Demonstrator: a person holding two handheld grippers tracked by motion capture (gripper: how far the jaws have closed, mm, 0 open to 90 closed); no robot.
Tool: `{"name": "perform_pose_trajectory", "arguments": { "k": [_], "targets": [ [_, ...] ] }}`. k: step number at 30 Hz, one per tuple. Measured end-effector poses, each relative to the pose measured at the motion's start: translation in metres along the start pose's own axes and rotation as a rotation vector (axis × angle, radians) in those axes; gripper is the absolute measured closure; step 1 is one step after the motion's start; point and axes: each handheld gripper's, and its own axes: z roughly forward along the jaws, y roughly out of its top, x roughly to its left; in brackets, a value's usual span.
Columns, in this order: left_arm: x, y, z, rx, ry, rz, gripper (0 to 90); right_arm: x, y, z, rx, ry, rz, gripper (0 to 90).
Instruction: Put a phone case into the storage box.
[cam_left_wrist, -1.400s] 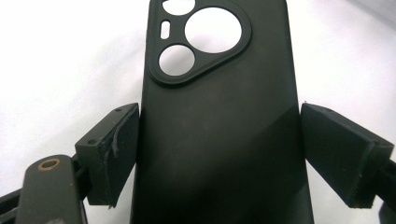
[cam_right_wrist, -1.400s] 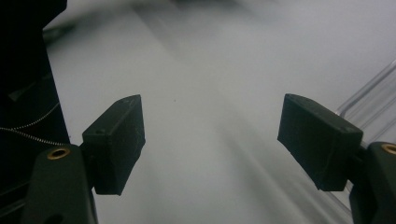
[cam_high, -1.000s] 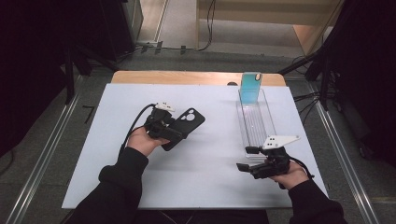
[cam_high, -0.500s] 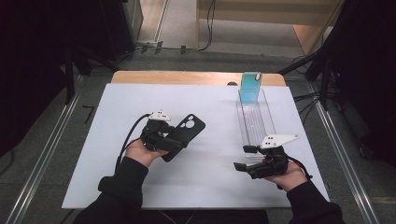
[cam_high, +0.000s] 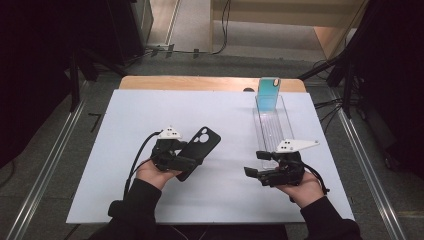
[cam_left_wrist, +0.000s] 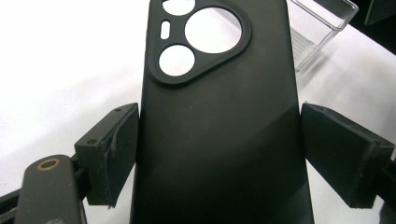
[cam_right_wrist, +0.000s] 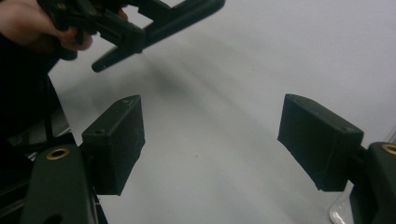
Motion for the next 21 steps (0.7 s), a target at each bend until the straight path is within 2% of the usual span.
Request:
{"name": "perform_pose_trajectory", "arguments": {
  "k": [5, 9, 14, 17, 21],
  "targets": [
    [-0.005, -0.007, 0.003, -0.059, 0.024, -0.008, 15.5, 0.001, 0.007, 0.004, 0.006, -0.023, 0.035, 20.9],
    [-0.007, -0.011, 0.005, -0.106, 0.045, -0.012, 15.4, 0.003, 0.013, 0.006, -0.001, -0.022, 0.061, 21.2],
    [-0.008, -0.011, 0.004, -0.162, 0.074, 0.013, 15.4, 0.007, 0.02, 0.011, -0.011, -0.032, 0.055, 21.2],
    [-0.011, -0.012, 0.004, -0.191, 0.094, 0.04, 15.4, 0.008, 0.026, 0.015, -0.015, -0.026, 0.068, 21.4],
    [-0.015, -0.014, 0.006, -0.226, 0.096, 0.049, 15.4, 0.01, 0.034, 0.02, -0.017, -0.022, 0.08, 21.7]
  ]
}}
